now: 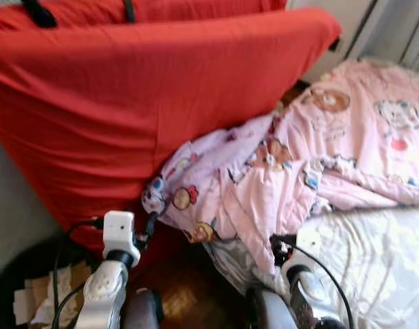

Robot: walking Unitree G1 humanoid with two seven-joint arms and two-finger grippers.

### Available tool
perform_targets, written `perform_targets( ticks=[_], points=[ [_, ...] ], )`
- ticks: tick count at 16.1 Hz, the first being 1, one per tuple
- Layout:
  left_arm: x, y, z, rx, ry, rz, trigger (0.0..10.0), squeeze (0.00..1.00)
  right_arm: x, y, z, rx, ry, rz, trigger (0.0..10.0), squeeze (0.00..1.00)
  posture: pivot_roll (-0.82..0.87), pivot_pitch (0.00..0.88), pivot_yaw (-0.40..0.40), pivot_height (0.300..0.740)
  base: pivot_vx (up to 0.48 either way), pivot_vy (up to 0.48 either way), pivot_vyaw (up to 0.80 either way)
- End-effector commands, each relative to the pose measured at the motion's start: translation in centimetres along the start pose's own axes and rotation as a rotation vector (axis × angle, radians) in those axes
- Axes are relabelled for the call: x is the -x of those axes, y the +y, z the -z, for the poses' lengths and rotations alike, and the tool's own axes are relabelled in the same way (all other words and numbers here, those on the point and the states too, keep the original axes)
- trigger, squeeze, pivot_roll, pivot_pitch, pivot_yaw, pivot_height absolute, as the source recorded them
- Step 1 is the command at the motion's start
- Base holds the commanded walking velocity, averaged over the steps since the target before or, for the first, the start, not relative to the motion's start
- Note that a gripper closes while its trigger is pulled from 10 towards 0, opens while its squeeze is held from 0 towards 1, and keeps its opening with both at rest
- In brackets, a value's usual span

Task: Clean up the room

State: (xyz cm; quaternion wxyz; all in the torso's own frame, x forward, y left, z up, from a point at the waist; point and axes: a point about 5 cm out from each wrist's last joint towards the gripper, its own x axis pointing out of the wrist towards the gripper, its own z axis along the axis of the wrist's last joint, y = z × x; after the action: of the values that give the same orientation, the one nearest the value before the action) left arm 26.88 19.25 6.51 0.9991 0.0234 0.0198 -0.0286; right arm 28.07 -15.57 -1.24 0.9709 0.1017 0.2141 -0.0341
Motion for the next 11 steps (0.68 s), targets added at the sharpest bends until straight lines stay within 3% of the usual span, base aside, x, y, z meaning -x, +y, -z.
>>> perform_targets(
  ticks=[1,2,5,11],
  points=[
    [0.7,0.2,0.0,0.012,0.008,-0.014,10.0,0.00,-0.3,0.2,-0.4,0.028,0.017,0.001,10.0,0.93,0.05,0.232,-0.065,0.609,0.000,0.000,0.00],
    [1.3,0.2,0.1,0.014,0.011,-0.019,10.0,0.00,-0.5,0.4,-0.8,0.023,0.007,-0.005,10.0,1.00,0.06,0.242,-0.066,0.609,0.000,0.000,0.00],
    [2.5,0.1,0.2,0.016,0.026,-0.020,10.0,0.00,-0.9,0.9,-1.4,0.022,0.019,-0.022,10.0,1.00,0.07,0.276,-0.069,0.609,0.000,0.000,0.00],
    [4.2,-0.3,-0.2,0.022,0.060,-0.012,10.0,0.00,-0.8,1.3,-0.6,0.067,0.073,-0.003,10.0,1.00,0.09,0.345,-0.068,0.609,0.000,0.000,0.00]
  ],
)
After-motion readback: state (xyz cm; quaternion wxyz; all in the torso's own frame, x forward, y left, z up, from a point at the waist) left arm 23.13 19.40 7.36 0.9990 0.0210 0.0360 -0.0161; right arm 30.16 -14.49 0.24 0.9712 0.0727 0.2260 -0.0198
